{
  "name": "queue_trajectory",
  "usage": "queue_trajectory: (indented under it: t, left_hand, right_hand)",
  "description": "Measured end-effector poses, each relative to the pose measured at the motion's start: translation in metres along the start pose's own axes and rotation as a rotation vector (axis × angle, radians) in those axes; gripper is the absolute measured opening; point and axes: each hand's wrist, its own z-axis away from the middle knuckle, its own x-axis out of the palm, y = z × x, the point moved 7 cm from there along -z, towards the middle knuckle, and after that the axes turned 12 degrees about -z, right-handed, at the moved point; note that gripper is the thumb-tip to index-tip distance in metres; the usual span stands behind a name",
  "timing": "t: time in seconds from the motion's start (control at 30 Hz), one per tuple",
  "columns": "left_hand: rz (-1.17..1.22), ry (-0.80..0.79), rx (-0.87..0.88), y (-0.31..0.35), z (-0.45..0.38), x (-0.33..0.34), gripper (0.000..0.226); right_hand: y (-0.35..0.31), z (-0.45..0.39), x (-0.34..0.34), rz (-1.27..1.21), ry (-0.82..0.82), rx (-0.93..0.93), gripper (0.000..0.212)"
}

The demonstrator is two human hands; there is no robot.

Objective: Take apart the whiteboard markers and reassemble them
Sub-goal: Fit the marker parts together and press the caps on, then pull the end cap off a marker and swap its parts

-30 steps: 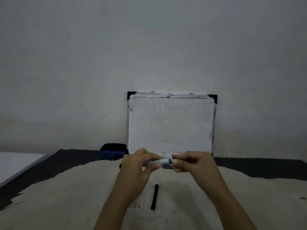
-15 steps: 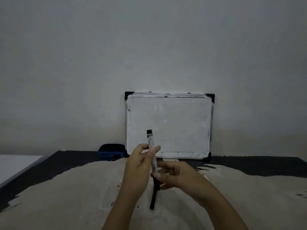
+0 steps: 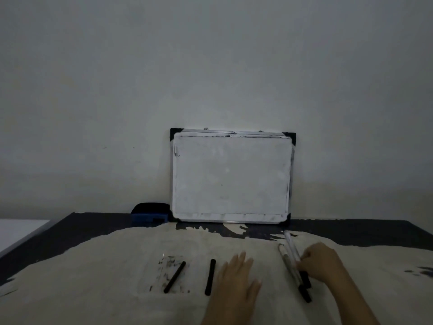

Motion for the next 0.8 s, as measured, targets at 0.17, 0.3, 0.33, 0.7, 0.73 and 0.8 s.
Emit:
queue_trajectory:
  t: [0.17,0.3,0.33,0.7,0.73,0.8]
  left_hand:
    - [-0.148,0.028,0.040,0.003,-0.001,0.017,0.096]
    - [-0.069,-0.191,0.052,0.003,0.006,0.032,0.122]
    - [-0.057,-0.163,0.056,0.005,0.007,0.025,0.122]
    - [-0.078,-0.167,0.041,0.001,0.008,0.030,0.118]
    - [-0.081,-0.162,0.042,0.001,0.008,0.030,0.119]
    - [-0.079,-0.142,0.065,0.002,0.008,0.030,0.120]
  right_hand:
    - [0.031,-0.015,0.010,0.125,-0.026,0.154,0.031]
    - [0.035,-0.019,0.013,0.086,-0.019,0.181,0.022]
    - [0.035,-0.019,0.012,0.060,-0.015,0.176,0.018]
    - [0.022,-0.016,0.002,-0.132,0.221,0.011,0.016]
    - [0.019,-0.014,0.001,-0.146,0.239,-0.010,0.018]
    - [0.014,-0.012,0.002,-0.127,0.231,-0.034,0.020]
